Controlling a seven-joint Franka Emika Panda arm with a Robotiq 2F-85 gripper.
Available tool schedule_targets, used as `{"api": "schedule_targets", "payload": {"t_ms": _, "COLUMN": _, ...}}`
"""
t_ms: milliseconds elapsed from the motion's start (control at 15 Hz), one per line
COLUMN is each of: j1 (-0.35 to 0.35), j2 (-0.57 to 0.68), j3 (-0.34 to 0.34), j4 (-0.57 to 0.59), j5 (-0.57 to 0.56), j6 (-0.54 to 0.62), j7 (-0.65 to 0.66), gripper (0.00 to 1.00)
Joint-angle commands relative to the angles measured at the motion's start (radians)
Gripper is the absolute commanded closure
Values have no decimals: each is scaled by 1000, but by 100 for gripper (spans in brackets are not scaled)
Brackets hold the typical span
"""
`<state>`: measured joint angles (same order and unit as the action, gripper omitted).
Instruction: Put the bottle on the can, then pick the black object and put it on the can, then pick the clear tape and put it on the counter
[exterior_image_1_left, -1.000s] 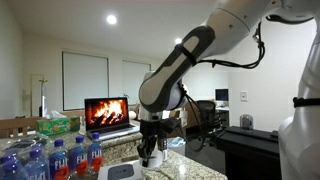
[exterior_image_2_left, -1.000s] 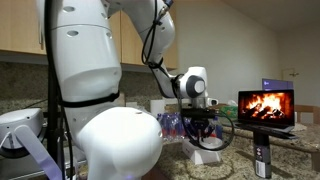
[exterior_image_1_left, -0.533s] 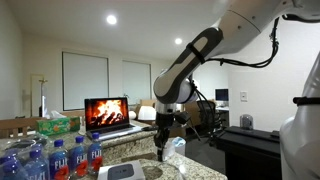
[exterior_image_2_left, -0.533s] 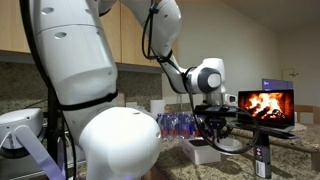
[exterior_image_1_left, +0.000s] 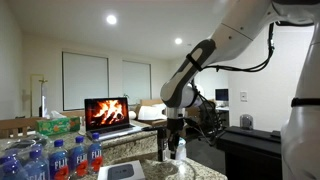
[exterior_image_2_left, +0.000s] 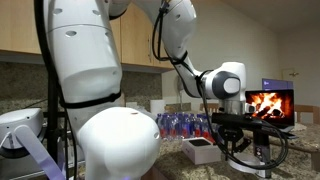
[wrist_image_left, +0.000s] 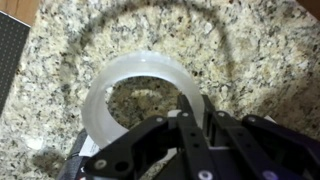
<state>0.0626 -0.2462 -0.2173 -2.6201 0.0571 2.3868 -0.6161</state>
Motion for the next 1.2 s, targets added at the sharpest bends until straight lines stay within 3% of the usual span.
{"api": "schedule_targets", "payload": {"t_ms": 0, "j1": -33, "j2": 62, "j3": 4, "j4": 35, "j5": 9, "j6": -14, "j7": -63, "gripper": 90}}
{"api": "schedule_targets", "payload": {"t_ms": 133, "j1": -38, "j2": 80, "j3": 12, "j4": 42, "j5": 10, "j6": -15, "j7": -71, "gripper": 91}}
{"api": "schedule_targets", "payload": {"t_ms": 200, "j1": -38, "j2": 86, "j3": 22, "j4": 46, "j5": 5, "j6": -10, "j7": -60, "gripper": 63}}
{"api": "schedule_targets", "payload": {"t_ms": 667, "j1": -43, "j2": 27, "j3": 70, "j4": 30, "j5": -48, "j6": -14, "j7": -26, "gripper": 23}}
{"api": "schedule_targets", "payload": {"t_ms": 867, "j1": -31, "j2": -26, "j3": 76, "j4": 23, "j5": -53, "j6": -87, "j7": -73, "gripper": 5}}
{"api": "schedule_targets", "payload": {"t_ms": 1133, "j1": 1, "j2": -152, "j3": 100, "j4": -5, "j5": -57, "j6": -230, "j7": -180, "gripper": 0}}
